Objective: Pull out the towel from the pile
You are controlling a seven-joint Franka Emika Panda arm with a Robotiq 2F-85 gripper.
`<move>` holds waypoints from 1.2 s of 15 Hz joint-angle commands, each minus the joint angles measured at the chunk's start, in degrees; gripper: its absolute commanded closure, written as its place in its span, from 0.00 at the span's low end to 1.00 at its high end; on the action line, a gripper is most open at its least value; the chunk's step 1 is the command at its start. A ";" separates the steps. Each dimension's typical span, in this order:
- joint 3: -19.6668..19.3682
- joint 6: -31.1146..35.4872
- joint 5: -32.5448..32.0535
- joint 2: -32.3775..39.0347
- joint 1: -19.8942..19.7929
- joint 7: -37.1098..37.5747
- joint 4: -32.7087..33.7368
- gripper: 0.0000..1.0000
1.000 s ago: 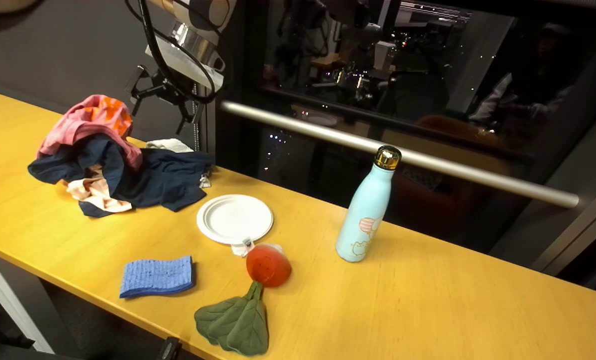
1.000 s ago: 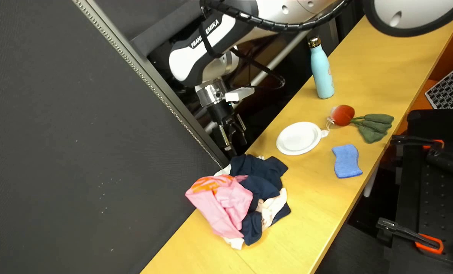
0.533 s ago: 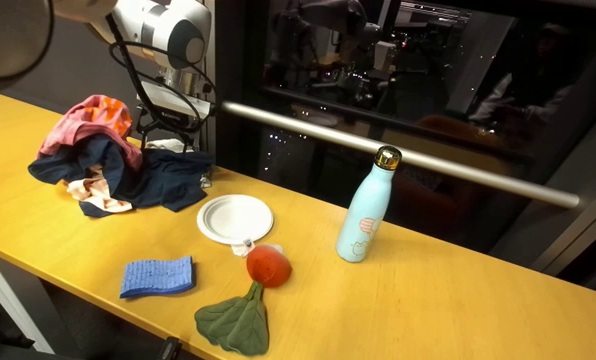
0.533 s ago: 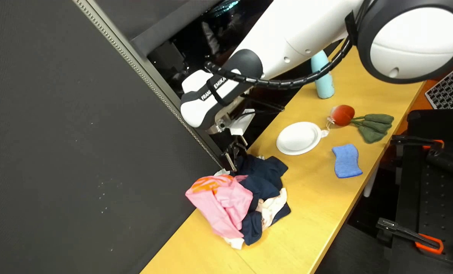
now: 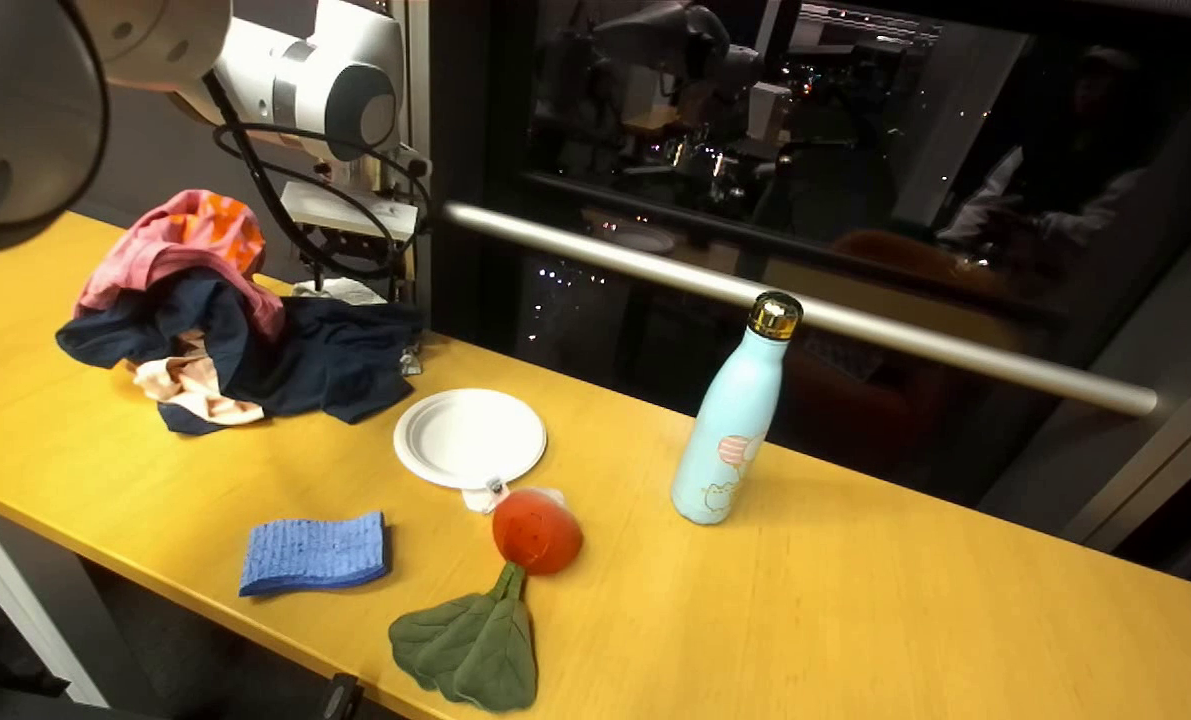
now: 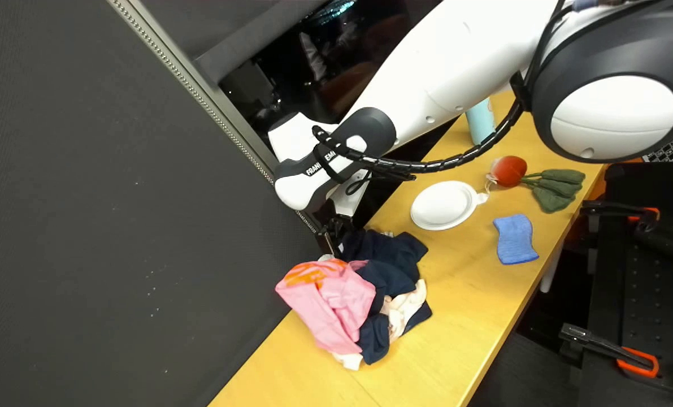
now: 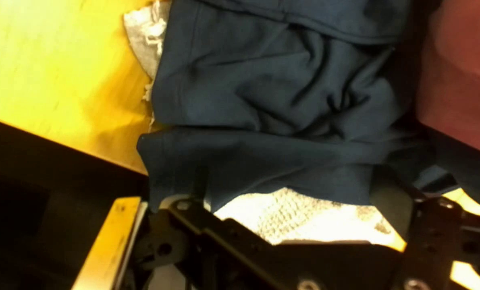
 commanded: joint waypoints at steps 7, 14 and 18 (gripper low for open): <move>-3.38 5.17 -2.21 7.39 3.11 2.49 8.51 0.00; -5.46 9.75 -3.66 9.93 4.54 2.45 10.98 0.00; -6.18 11.38 -3.81 11.09 5.64 2.00 11.75 0.00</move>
